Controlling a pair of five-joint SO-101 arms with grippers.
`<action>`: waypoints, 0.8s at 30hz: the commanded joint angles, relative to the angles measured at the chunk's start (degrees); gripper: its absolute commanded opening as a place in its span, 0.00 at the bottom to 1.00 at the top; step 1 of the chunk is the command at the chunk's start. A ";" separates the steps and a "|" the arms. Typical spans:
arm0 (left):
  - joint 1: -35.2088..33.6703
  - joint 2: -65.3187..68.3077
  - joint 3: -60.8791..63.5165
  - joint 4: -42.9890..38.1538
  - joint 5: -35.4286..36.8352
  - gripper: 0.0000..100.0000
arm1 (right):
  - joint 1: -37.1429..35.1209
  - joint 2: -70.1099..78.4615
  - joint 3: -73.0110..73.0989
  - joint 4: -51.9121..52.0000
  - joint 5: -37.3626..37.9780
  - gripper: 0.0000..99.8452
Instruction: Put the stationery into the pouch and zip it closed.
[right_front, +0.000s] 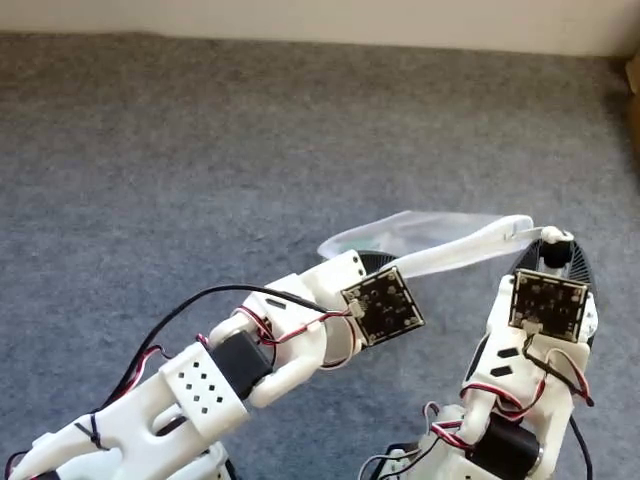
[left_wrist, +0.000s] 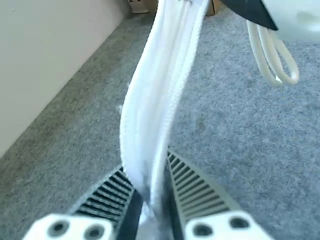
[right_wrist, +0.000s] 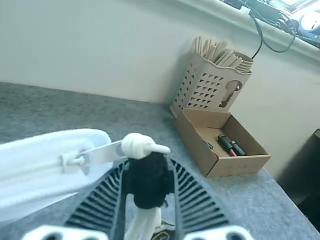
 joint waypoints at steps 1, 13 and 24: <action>-3.91 -1.54 -0.66 1.14 0.62 0.00 | 3.12 0.48 -0.84 -2.42 0.62 0.01; -9.45 -17.89 2.68 4.40 0.35 0.00 | -0.04 -0.13 -0.75 5.23 0.35 0.25; -15.34 -18.51 1.71 4.13 -8.44 0.00 | -14.46 -0.22 -0.66 13.67 0.79 0.28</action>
